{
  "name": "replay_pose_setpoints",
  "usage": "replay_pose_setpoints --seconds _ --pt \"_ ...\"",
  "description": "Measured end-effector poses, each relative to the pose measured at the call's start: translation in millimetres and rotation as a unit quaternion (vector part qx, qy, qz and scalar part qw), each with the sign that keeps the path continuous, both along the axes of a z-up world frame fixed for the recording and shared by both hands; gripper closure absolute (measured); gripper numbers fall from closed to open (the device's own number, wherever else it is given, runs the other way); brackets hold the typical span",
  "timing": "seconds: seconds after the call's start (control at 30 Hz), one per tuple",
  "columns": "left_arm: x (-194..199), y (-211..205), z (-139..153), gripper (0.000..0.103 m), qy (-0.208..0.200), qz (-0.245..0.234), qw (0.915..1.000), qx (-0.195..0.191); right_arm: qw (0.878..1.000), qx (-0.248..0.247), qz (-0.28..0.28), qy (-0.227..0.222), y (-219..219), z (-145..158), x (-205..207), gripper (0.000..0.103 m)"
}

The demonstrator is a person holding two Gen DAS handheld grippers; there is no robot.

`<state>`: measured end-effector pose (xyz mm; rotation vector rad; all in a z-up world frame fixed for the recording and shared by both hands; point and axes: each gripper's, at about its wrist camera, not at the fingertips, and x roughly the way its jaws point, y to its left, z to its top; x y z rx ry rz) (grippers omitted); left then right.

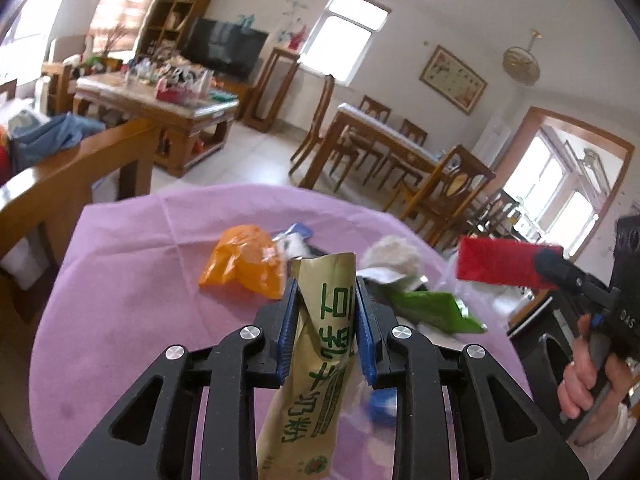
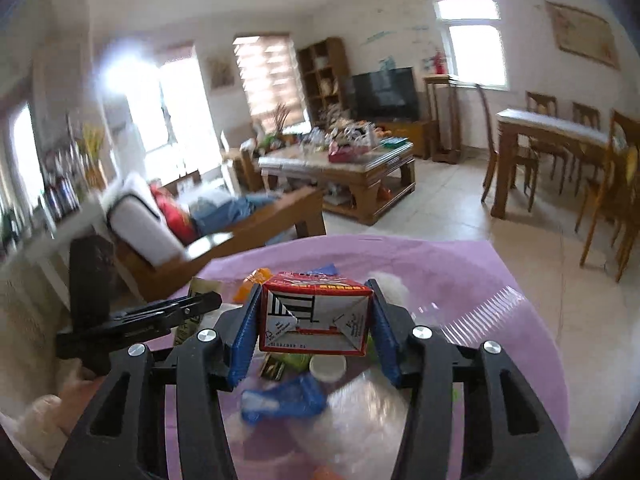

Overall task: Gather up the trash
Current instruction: 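Carry the carton and beige packet to the bin and release both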

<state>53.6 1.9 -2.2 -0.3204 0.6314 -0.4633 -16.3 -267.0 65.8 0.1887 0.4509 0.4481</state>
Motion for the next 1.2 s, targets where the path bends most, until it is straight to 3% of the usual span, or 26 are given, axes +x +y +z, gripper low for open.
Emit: replay_pose_setpoints --seconds 0.13,0.4,0.6,0.77,1.0,1.2 --pt "-10 -12 24 0.076 -0.017 -0.020 0.9996 -0.008 0.998 0.054 -0.028 0.006 -41 -7 -31 0.054" --pt "-20 -65 49 0.076 -0.023 -0.064 0.9977 0.000 0.996 0.070 -0.059 0.008 -90 -27 -62 0.053" --pt "-25 -106 44 0.076 -0.002 -0.080 0.9968 -0.001 0.994 0.083 -0.071 0.027 -116 -49 -69 0.053" --pt "-26 -126 31 0.076 0.007 -0.076 0.9969 0.019 0.993 0.081 -0.074 0.035 -118 -65 -80 0.053" --pt "-17 -128 4 0.074 0.035 -0.065 0.9968 0.030 0.992 0.087 -0.071 0.053 -120 -84 -88 0.053" --pt "-24 -127 0 0.074 0.019 -0.058 0.9975 0.035 0.992 0.081 -0.078 0.055 -119 -93 -96 0.053"
